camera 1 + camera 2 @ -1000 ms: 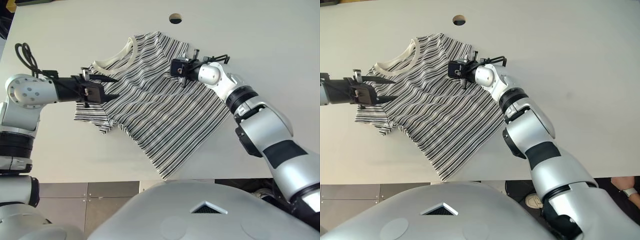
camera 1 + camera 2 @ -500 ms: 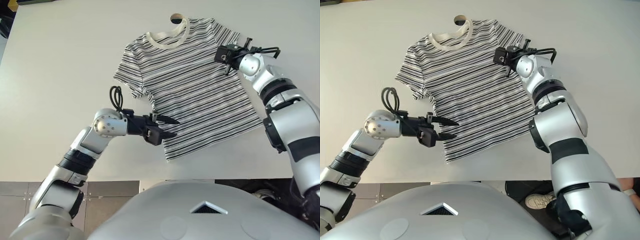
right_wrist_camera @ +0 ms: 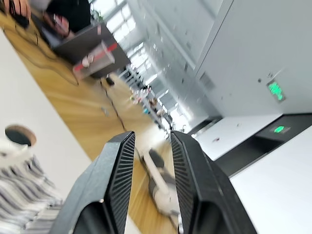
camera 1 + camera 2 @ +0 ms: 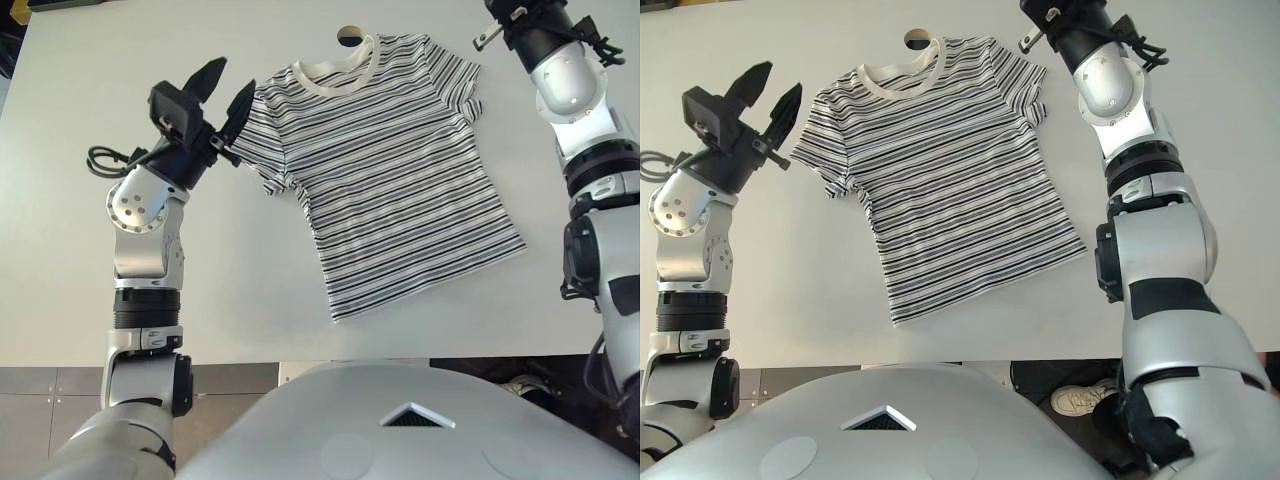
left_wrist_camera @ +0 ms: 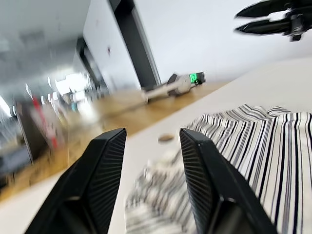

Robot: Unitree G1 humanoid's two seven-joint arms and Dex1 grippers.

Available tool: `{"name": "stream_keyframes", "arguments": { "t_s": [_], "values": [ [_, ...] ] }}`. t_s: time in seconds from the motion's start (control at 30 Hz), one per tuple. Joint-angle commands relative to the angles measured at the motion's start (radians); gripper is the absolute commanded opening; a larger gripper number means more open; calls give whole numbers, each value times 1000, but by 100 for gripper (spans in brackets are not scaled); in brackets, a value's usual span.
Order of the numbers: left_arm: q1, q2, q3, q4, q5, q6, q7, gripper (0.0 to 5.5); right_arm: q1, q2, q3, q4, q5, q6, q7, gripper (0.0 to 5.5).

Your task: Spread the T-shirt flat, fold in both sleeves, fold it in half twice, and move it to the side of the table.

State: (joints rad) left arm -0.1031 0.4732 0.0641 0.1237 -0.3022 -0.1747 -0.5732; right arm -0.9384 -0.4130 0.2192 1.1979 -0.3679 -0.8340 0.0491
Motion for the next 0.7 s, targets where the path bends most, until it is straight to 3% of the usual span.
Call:
{"name": "stream_keyframes", "arguments": {
  "t_s": [0.03,0.2,0.37,0.7],
  "values": [
    [-9,-12,110,85,-108,199,52,204,17,-10,-11,-46,22,-50,35,135],
    [-54,-39,210,203,-245,472,95,204,25,-3,-8,-72,21,-61,50,135],
    [-41,-46,206,232,-264,681,110,204,26,12,1,-93,12,-63,56,135],
    [-102,-45,117,275,-190,821,73,204,35,41,28,-95,-15,-45,43,135]
  ]
}}
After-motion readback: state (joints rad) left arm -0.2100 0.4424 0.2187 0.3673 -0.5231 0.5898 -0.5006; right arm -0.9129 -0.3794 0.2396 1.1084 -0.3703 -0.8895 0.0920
